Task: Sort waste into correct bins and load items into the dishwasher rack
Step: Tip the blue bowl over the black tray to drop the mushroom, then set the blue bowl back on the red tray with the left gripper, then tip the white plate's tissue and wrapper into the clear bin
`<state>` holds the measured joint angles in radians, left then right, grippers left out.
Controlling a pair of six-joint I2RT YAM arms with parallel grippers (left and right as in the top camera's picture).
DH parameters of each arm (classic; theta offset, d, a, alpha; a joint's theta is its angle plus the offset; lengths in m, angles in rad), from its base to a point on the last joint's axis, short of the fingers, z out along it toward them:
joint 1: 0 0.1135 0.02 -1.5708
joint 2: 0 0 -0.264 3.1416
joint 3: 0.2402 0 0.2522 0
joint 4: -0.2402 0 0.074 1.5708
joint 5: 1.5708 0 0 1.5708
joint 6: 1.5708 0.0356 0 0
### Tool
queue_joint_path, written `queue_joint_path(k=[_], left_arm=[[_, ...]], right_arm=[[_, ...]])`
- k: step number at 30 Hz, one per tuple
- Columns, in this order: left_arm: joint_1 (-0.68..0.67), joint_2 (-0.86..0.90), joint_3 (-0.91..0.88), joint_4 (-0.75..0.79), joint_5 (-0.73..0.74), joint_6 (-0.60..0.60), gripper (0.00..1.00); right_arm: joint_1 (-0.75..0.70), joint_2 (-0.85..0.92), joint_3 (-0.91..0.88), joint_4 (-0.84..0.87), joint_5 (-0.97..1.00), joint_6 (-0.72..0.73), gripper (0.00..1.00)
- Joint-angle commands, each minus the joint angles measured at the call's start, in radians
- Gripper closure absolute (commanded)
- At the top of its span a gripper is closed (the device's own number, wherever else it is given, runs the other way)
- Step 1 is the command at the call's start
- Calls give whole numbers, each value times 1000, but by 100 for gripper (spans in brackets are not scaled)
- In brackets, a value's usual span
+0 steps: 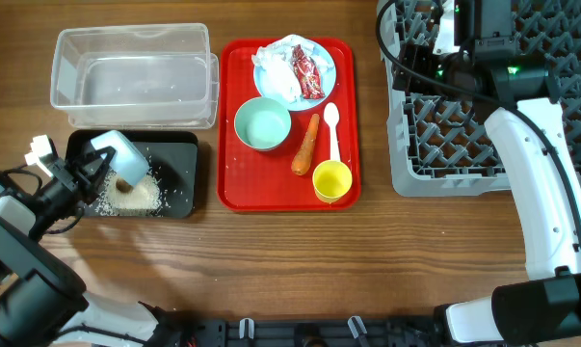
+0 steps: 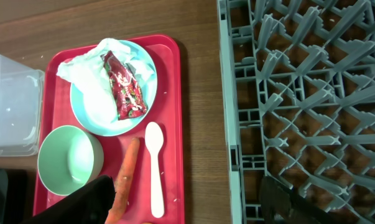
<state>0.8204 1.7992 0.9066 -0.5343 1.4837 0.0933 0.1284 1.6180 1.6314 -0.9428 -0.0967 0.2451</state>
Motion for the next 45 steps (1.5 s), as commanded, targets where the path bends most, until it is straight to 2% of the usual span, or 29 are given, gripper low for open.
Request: queue_joint_path(k=[1, 5, 8, 9, 11, 12, 15, 18, 21, 23, 27, 29, 31, 32, 34, 36, 38, 39, 41, 43, 45], left_arm=[[5, 13, -5, 3, 93, 18, 96], [-7, -15, -5, 4, 85, 30, 96], [-76, -150, 17, 3, -56, 29, 96], [-176, -296, 38, 3, -220, -29, 96], [-310, -447, 40, -13, -412, -58, 96], [-362, -491, 40, -26, -483, -64, 96], [-676, -646, 40, -83, -923, -167, 96], [-990, -608, 40, -83, -1256, -207, 96], [-1211, -452, 40, -36, -1416, -207, 96], [-1294, -348, 40, -14, -1486, -207, 96], [-1365, -165, 40, 20, -1527, -207, 96], [-1368, -166, 44, 19, -1534, -207, 92], [-1368, -169, 44, 19, -1534, -207, 69], [-1368, -169, 44, 19, -1534, -207, 52], [-1368, -175, 45, 16, -1534, -207, 41], [-1368, -202, 101, -1, -1534, -247, 38], [-1366, -228, 230, -28, -1532, -292, 32], [-1350, -227, 320, -67, -1498, -311, 23], [-1297, -195, 507, -174, -1437, -308, 19], [-1233, -104, 724, -277, -1429, -217, 16], [-1196, 19, 884, -296, -1429, -153, 13]], right_arm=[[3, 15, -4, 0, -9, -5, 22], [3, 15, -4, 4, -9, -5, 22], [3, 15, -4, 14, -9, 2, 21], [3, 15, -4, 14, -9, 2, 21], [3, 15, -4, 13, -9, 14, 21], [3, 15, -4, 13, -9, 19, 21], [3, 15, -4, 15, -9, 19, 21], [3, 15, -4, 14, -9, 19, 21], [3, 15, -4, 11, -9, 19, 21], [3, 15, -4, 9, -9, 19, 21], [3, 15, -4, 8, -9, 19, 21], [3, 15, -4, 8, -9, 20, 21], [3, 15, -4, 11, -9, 20, 21], [3, 15, -4, 10, -9, 20, 21], [3, 15, -4, 11, -9, 19, 21], [3, 15, -4, 15, -9, 19, 21], [3, 15, -4, 19, -5, 14, 20], [3, 15, -4, 26, -5, -10, 18], [2, 14, -3, 42, -1, -16, 17], [-11, 14, 1, 49, -2, -6, 16], [-35, 0, 1, 47, -2, 2, 16]])
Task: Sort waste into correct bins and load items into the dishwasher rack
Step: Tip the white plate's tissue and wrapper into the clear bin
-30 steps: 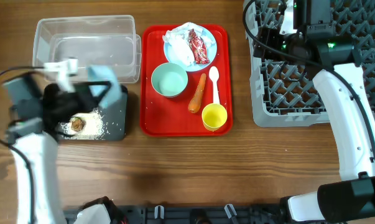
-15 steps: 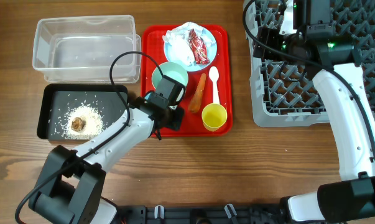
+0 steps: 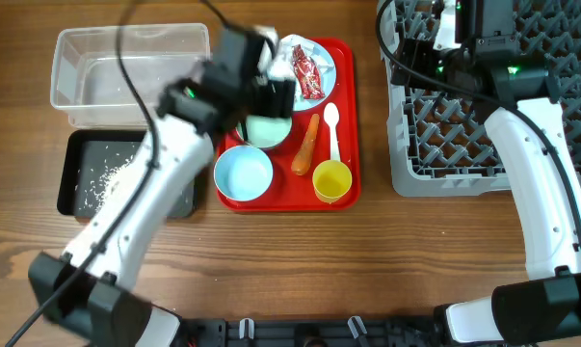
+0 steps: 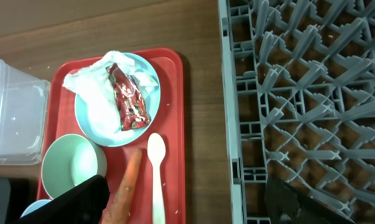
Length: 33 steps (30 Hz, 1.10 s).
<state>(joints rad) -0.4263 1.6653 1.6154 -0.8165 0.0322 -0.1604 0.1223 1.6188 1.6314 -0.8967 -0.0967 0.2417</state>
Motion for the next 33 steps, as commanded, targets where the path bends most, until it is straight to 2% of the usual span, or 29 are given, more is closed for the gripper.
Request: queue_joint_path(k=[1, 3, 5, 13, 17, 22, 23, 24, 25, 26, 27, 29, 33], left_arm=[[58, 207, 230, -11, 22, 116, 13], [63, 373, 348, 60, 10, 131, 12], [63, 487, 362, 186, 11, 131, 12], [14, 719, 362, 429, 11, 131, 7], [-11, 801, 362, 474, -42, 130, 5], [-22, 848, 362, 470, -41, 127, 5], [-23, 851, 362, 468, -41, 127, 9], [-23, 855, 361, 464, -41, 127, 17], [-23, 857, 361, 457, -41, 127, 31], [-23, 858, 361, 451, -41, 127, 50], [-23, 858, 361, 438, -41, 123, 77], [-23, 858, 362, 436, -41, 66, 95], [-23, 778, 362, 415, -41, 13, 96]], right_arm=[[-48, -12, 1, -3, -2, 13, 15], [-90, -35, 1, -18, -17, 24, 13], [-98, -37, 1, -40, -17, 24, 12], [-98, -37, -2, -40, -16, 19, 12], [-98, -37, -2, -40, -16, 16, 12], [-98, -37, -2, -39, 3, -14, 12], [-98, -37, -2, -40, 3, -15, 12], [-98, -37, -2, -40, 3, -32, 12], [-98, -35, -2, -40, 3, -32, 12], [-98, -35, -2, -40, 3, -32, 12], [-98, -32, -2, -40, 3, -32, 12], [-98, -31, -2, -40, 3, -32, 12], [-97, -31, -2, -42, 2, -32, 12]])
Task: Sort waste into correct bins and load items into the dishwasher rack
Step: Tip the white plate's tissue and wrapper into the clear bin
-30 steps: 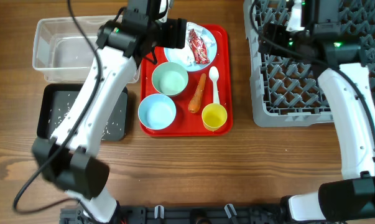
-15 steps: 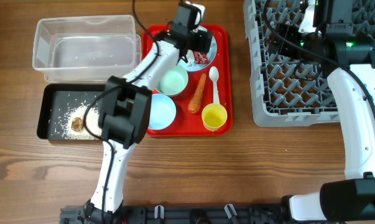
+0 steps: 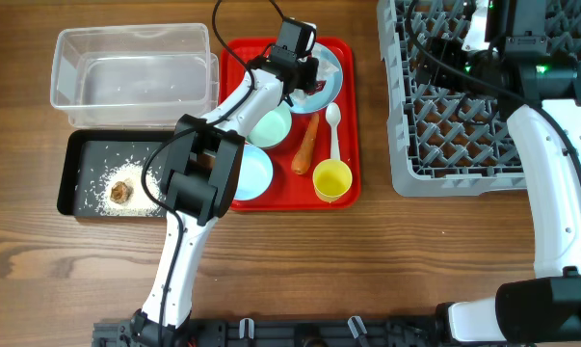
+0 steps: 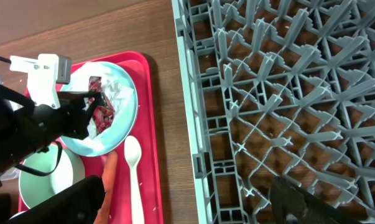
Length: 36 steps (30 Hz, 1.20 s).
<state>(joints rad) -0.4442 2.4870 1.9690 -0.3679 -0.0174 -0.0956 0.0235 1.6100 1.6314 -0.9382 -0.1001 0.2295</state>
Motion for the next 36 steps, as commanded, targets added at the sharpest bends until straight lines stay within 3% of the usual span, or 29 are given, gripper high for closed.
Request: queue_joint_path(k=[1, 10, 15, 18, 22, 23, 25, 26, 27, 31, 36], left_arm=[[-3, -79, 8, -42, 8, -51, 96], [73, -510, 8, -241, -67, -51, 96], [210, -536, 8, -480, -140, -52, 96], [301, -512, 7, -642, -204, -119, 96], [435, -476, -73, -576, -122, -128, 96], [456, -457, -87, -533, -61, -121, 81], [466, -444, -87, -498, -58, -121, 36], [466, -444, -87, -475, -58, -121, 20], [466, -445, -87, -446, -58, -121, 13], [460, -450, -86, -409, -16, -121, 10], [390, -517, -85, -490, 175, -39, 24]], right_arm=[[1, -23, -2, -1, 6, -19, 12], [1, -23, -2, -2, -6, -16, 12], [2, -23, -2, -2, -14, -16, 12], [2, -23, -2, -2, -18, -16, 12], [2, -22, -2, 2, -35, -16, 12], [2, -22, -2, 2, -35, -17, 12], [2, -22, -2, 2, -36, -16, 12], [2, -22, -2, 2, -36, -17, 12], [2, -22, -2, 2, -36, -16, 12], [2, -22, -2, -5, -35, -17, 12], [2, -22, -2, -5, -35, -18, 11]])
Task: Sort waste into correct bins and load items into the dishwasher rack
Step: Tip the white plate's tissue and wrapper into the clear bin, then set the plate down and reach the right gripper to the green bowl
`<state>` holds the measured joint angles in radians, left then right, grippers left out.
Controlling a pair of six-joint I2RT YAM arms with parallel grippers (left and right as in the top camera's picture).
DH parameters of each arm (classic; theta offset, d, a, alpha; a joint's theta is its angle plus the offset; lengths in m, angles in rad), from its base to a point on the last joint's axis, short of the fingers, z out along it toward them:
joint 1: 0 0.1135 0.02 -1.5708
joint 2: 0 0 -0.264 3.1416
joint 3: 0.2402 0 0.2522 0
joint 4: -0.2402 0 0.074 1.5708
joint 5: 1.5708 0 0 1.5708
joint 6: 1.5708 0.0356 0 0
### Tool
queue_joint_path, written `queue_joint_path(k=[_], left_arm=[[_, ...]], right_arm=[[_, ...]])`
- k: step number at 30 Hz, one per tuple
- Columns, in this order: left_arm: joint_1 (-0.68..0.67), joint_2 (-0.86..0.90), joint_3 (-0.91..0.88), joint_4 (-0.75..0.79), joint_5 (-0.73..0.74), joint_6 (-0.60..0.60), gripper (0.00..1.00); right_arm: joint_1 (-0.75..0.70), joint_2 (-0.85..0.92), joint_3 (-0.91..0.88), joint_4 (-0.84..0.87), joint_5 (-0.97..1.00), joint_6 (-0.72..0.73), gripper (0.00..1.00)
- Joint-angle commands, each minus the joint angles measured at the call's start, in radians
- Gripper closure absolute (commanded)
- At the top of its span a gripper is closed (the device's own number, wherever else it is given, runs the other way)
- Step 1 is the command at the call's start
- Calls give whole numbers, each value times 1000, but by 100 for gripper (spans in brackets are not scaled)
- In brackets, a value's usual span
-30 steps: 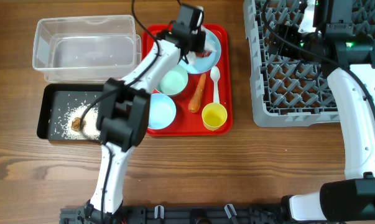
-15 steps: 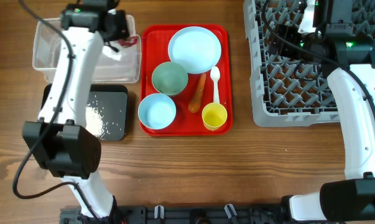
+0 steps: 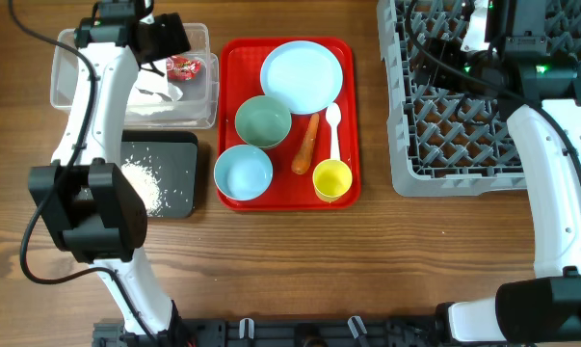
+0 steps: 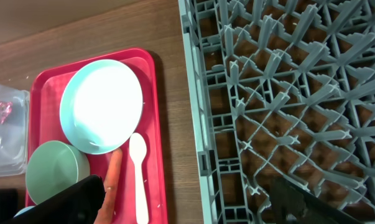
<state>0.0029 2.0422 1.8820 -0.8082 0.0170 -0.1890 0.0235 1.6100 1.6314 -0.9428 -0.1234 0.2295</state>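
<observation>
My left gripper (image 3: 165, 39) hovers over the clear plastic bin (image 3: 78, 92) at the far left and looks open, with nothing in it. A red wrapper (image 3: 182, 66) and a white tissue (image 3: 158, 92) lie inside the bin. On the red tray (image 3: 228, 106) sit a bare light-blue plate (image 3: 302, 75), a green bowl (image 3: 262, 120), a blue bowl (image 3: 243, 172), a carrot (image 3: 306, 143), a white spoon (image 3: 332, 130) and a yellow cup (image 3: 332, 180). My right gripper (image 4: 187, 200) is open and empty, high over the left edge of the grey dishwasher rack (image 3: 463, 125).
A black tray (image 3: 179, 159) with scattered rice lies in front of the clear bin, partly under my left arm. The rack (image 4: 287, 93) fills the right side of the table. Bare wood runs between the red tray (image 4: 159, 124) and the rack.
My left gripper was at the wrapper and tissue on the plate; now it is over the clear bin. Wrapper and tissue lie in the bin and the plate is bare. The right gripper barely moved.
First my left gripper held the blue bowl tipped over the black tray with rice. Then the blue bowl stood on the red tray and the gripper was near the plate. Then it was at the wrapper on the plate. Now the wrapper and tissue are in the clear bin.
</observation>
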Motion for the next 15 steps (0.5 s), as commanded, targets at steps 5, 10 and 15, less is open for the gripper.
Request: queue_joint_path(k=[5, 10, 15], left_arm=[[-212, -81, 2, -196, 142, 65, 23], [-321, -63, -1, -258, 53, 80, 20], [-325, 27, -48, -243, 51, 77, 21]], right_arm=[[2, -10, -2, 0, -13, -17, 11], [2, 6, -2, -1, -16, -17, 10], [2, 20, -2, 3, -37, -16, 10]])
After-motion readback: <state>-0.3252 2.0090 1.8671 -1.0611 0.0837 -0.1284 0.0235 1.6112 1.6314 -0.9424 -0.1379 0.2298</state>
